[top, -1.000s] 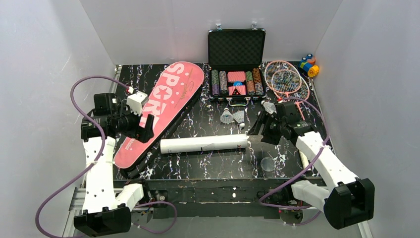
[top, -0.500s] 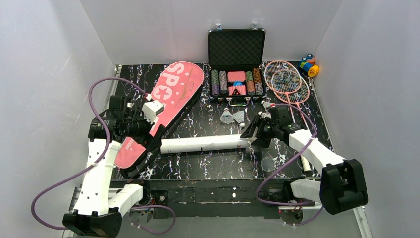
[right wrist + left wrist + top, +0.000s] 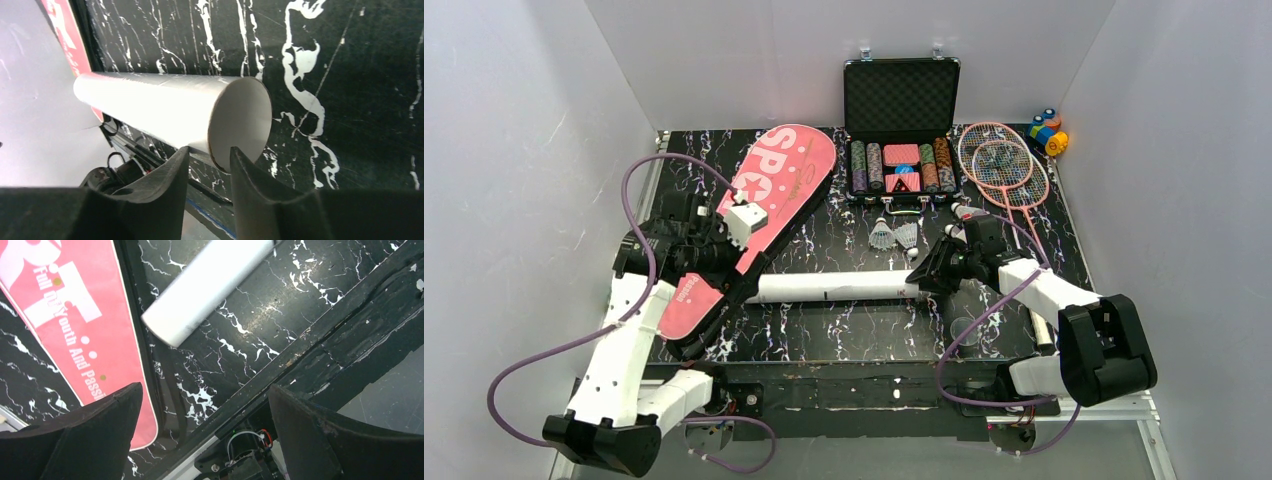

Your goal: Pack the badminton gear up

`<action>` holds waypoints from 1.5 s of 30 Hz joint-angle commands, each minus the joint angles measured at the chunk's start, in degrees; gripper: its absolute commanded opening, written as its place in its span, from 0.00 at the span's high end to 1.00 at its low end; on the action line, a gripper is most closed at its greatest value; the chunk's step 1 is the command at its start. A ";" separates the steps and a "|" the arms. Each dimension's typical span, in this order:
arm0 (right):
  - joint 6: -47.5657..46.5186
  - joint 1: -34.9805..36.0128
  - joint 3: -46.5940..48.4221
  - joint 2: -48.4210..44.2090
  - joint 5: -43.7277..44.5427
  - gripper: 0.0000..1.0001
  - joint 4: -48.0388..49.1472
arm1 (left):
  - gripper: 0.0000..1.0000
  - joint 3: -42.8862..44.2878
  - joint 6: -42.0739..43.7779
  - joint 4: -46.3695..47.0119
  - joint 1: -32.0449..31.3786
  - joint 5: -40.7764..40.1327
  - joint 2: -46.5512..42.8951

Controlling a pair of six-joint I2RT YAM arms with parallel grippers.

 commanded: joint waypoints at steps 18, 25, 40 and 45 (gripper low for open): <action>8.35 0.19 -7.01 -1.69 -6.67 0.88 11.63 | 0.02 -4.65 2.04 7.95 -9.72 -0.66 0.78; 11.26 0.26 -10.11 -2.85 -8.17 0.42 15.81 | 0.02 -5.80 3.47 7.29 -10.89 -2.83 0.84; 19.78 1.50 -13.53 -1.90 -12.53 0.76 30.05 | 0.02 -3.49 4.76 7.13 -13.47 -5.13 3.46; 22.25 3.10 -13.36 -4.11 -13.33 0.97 32.28 | 0.02 -2.19 4.88 6.75 -14.49 -5.60 4.25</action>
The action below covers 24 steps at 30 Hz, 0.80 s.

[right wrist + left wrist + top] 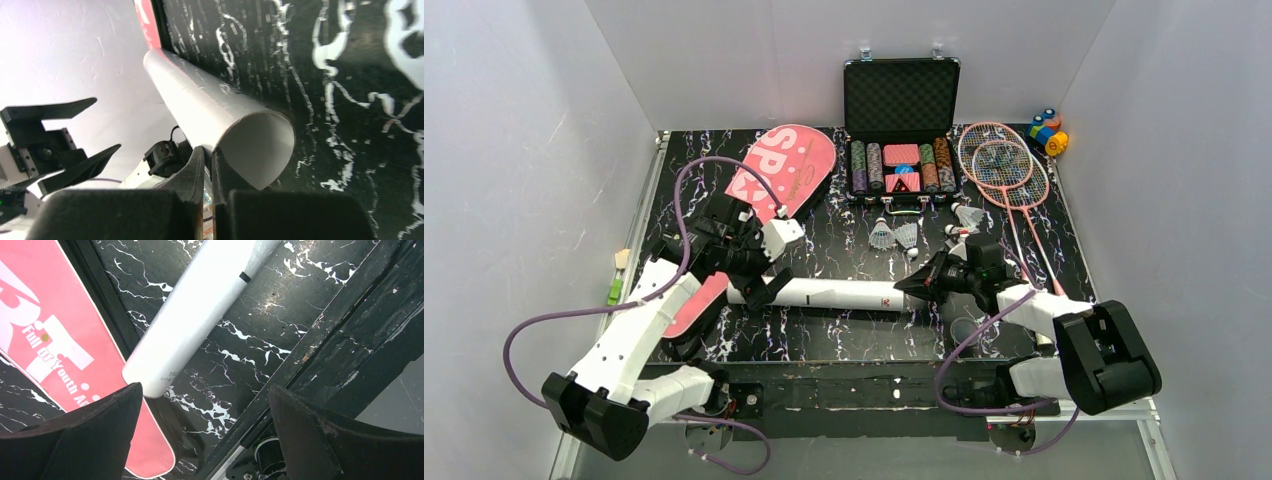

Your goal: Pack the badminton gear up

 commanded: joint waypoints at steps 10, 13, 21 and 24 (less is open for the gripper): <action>-10.79 14.97 17.30 -20.60 15.65 0.99 -27.21 | 0.02 4.35 8.23 -0.73 -2.49 9.56 -3.71; -12.97 18.65 20.24 -22.07 19.36 0.99 -31.73 | 0.02 2.96 12.47 0.71 -3.32 13.90 -6.15; -16.46 28.23 26.14 -20.39 28.78 0.99 -36.75 | 0.02 2.41 10.98 3.16 -9.24 17.46 -0.66; -17.67 30.71 29.72 -19.44 31.48 0.99 -39.31 | 0.02 0.62 11.26 6.33 -10.79 15.48 0.06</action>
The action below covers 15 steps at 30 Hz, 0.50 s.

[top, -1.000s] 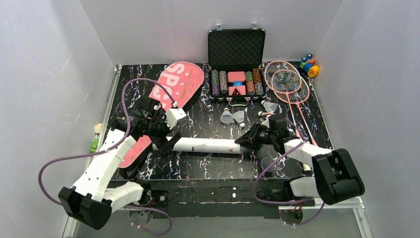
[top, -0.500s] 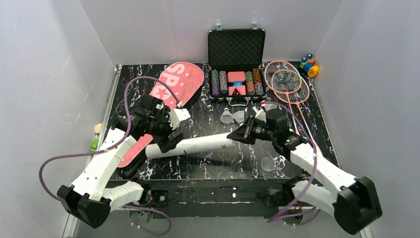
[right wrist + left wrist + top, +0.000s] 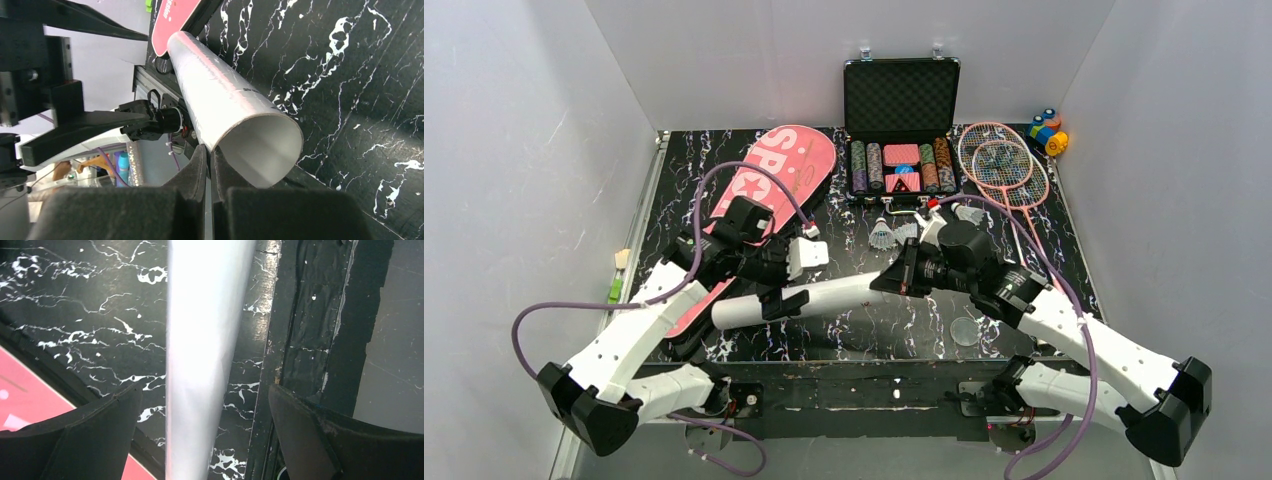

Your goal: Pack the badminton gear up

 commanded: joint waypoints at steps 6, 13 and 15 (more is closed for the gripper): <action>-5.69 5.42 9.85 0.27 10.22 0.99 -9.58 | 0.02 -2.22 1.97 5.29 -1.92 2.00 3.27; -6.33 7.98 13.14 0.31 11.38 0.99 -9.89 | 0.02 -3.91 -0.54 8.83 -2.29 4.08 5.64; -6.53 8.73 13.89 0.33 11.40 0.99 -9.50 | 0.02 -4.92 -0.54 9.12 -2.70 4.92 5.82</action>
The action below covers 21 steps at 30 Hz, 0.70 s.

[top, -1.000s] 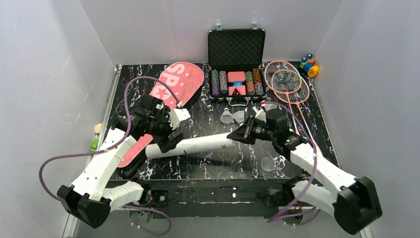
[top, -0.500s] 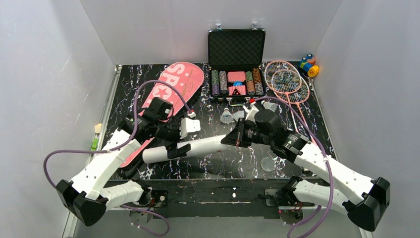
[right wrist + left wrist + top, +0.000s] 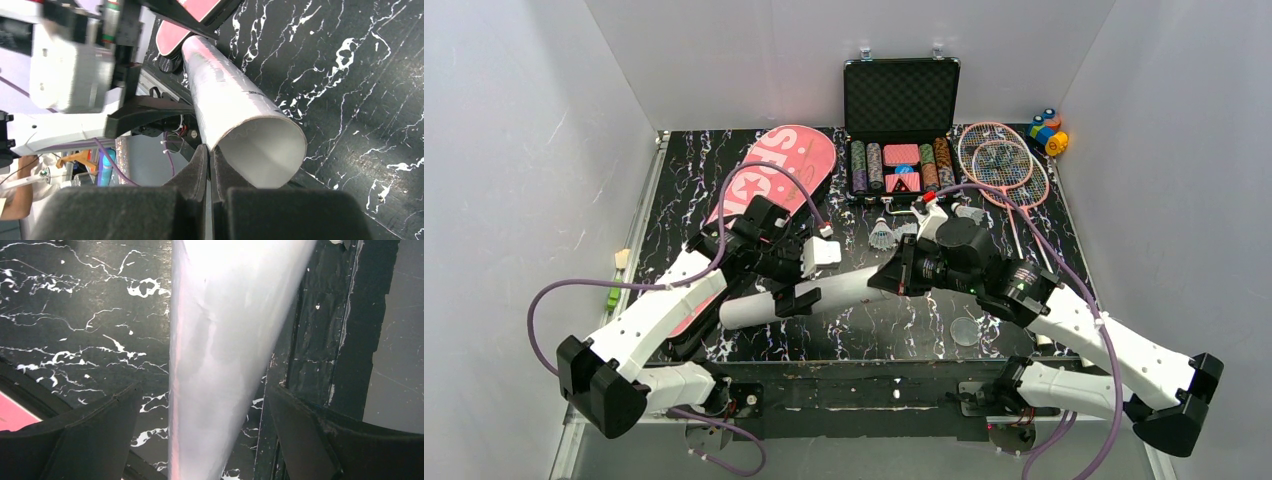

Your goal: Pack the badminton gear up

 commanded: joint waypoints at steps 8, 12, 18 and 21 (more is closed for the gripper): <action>-1.76 2.26 3.89 -1.60 0.56 0.99 1.90 | 0.02 -5.19 0.66 3.63 -1.08 6.21 0.15; -1.00 2.25 2.98 -2.03 -0.36 0.99 3.84 | 0.12 -5.58 1.04 3.59 -1.47 7.16 0.18; -0.18 2.25 2.33 -3.09 -0.46 0.99 5.76 | 0.38 -3.72 -0.90 1.66 -1.58 6.48 0.96; -0.39 2.25 2.90 -4.09 0.84 0.99 5.24 | 0.42 -1.86 -1.61 0.64 -1.58 5.82 -0.58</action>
